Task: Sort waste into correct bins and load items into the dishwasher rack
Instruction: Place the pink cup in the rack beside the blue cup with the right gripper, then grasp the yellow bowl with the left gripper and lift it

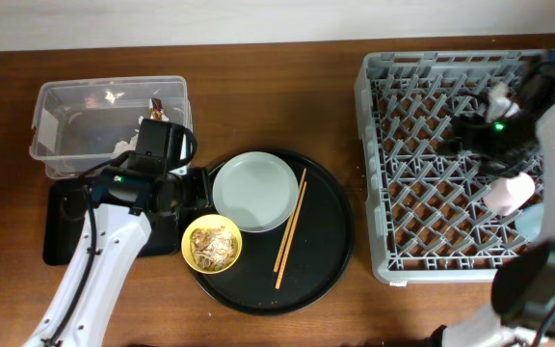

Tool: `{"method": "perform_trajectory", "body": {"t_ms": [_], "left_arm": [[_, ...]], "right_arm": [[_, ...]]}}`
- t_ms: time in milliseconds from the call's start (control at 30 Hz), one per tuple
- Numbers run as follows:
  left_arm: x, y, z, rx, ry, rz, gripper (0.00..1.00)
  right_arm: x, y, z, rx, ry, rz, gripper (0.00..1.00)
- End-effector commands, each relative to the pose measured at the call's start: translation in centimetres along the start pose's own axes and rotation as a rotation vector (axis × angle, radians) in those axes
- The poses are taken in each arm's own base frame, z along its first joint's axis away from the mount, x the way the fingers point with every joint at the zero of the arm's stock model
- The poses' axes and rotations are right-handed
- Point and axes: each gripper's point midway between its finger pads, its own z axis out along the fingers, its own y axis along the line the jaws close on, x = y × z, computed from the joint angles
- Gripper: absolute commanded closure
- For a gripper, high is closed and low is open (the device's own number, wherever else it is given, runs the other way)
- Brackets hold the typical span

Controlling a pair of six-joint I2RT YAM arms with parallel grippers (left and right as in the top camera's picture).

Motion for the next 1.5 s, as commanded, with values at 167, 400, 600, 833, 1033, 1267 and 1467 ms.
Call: {"method": "perform_trajectory", "body": {"t_ms": [167,400,600,833,1033,1267,1467], "left_arm": [[0.7,0.2,-0.3,-0.011,0.021,-0.016,0.39],[6.0,-3.9,3.5,0.009,0.17,0.101,0.4],[10.2,-6.3,8.4,-0.04,0.34,0.23,0.4],[10.8,-6.4,10.9,-0.061,0.371,0.233,0.65],[11.5,-6.0,10.5,-0.078,0.402,0.237,0.86],[12.2,-5.4,10.2,-0.099,0.436,0.238,0.99],[10.9,-6.1,8.6,-0.081,0.404,0.237,0.99]], "right_arm": [[4.5,11.1,0.0,0.017,0.004,-0.334,0.13],[4.4,8.9,-0.1,0.145,0.008,-0.333,0.07],[4.7,8.8,-0.1,0.148,0.017,-0.331,0.07],[4.8,8.7,-0.1,0.149,0.021,-0.33,0.07],[5.0,8.6,-0.2,0.152,0.031,-0.329,0.07],[5.2,8.6,-0.2,0.154,0.038,-0.332,0.07],[5.2,8.5,-0.2,0.155,0.041,-0.339,0.07]]}}
